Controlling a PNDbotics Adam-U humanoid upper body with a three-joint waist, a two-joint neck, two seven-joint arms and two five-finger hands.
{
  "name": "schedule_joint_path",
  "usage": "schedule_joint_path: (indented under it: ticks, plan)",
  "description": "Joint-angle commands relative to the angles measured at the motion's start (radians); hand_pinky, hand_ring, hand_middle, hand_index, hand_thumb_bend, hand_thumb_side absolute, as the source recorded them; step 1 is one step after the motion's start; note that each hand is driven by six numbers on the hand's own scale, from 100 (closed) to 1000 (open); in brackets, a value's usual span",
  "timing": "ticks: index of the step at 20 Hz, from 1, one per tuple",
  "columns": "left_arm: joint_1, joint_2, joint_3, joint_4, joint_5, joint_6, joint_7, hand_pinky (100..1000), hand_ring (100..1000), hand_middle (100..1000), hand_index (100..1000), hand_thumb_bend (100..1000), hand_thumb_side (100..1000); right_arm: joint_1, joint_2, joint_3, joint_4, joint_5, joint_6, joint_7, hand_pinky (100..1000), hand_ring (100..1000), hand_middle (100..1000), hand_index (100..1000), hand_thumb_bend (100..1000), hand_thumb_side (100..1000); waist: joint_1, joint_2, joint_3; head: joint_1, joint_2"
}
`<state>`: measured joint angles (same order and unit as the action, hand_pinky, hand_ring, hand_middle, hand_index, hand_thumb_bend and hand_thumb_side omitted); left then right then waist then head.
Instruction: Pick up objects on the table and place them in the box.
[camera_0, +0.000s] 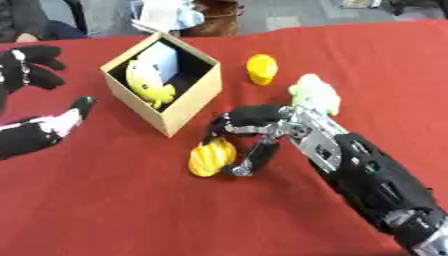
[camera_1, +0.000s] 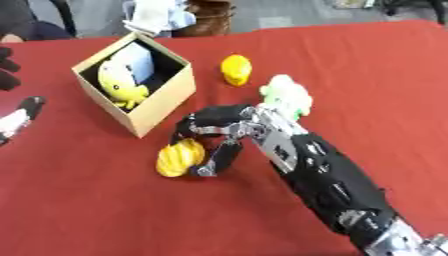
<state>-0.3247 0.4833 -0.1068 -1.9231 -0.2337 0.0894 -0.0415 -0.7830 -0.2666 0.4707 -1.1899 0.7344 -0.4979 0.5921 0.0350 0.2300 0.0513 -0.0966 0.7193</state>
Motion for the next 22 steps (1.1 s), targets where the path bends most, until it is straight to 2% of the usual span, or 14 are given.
schedule_joint_path:
  ticks: [1, 7, 10, 11, 15, 22]
  plan:
    - [-0.012, 0.015, 0.002, -0.011, -0.001, -0.002, -0.002, 653, 617, 637, 817, 459, 273, -0.004, -0.002, -0.006, 0.039, 0.044, -0.01, -0.01, 744, 769, 776, 849, 270, 335, -0.011, -0.009, 0.003, -0.003, -0.008]
    - [-0.012, 0.014, 0.002, -0.01, -0.001, -0.003, -0.003, 654, 619, 638, 817, 455, 275, -0.004, 0.01, -0.014, 0.07, 0.078, -0.023, -0.047, 734, 752, 736, 808, 274, 260, -0.011, -0.009, 0.005, -0.005, -0.006]
    - [-0.012, 0.014, 0.002, -0.01, -0.001, -0.003, -0.004, 654, 619, 638, 817, 455, 275, -0.004, 0.011, -0.014, 0.076, 0.088, -0.028, -0.067, 734, 752, 736, 808, 274, 260, -0.011, -0.009, 0.005, -0.005, -0.006]
    - [-0.012, 0.014, 0.002, -0.01, -0.001, -0.003, -0.003, 654, 619, 636, 816, 455, 274, -0.004, 0.012, -0.014, 0.076, 0.09, -0.029, -0.071, 688, 668, 538, 549, 190, 140, -0.011, -0.009, 0.005, -0.005, -0.006]
    - [-0.01, 0.015, 0.004, -0.009, -0.001, -0.003, -0.001, 653, 618, 635, 816, 454, 273, -0.027, 0.0, -0.054, -0.008, 0.039, -0.008, -0.128, 670, 641, 491, 460, 131, 118, -0.013, -0.01, 0.002, -0.003, -0.005]
    - [-0.009, 0.018, 0.007, -0.01, 0.0, -0.003, 0.001, 653, 617, 634, 816, 452, 273, -0.066, -0.087, -0.015, -0.189, -0.076, 0.072, -0.241, 661, 633, 478, 447, 121, 124, -0.016, -0.011, 0.002, -0.004, -0.005]
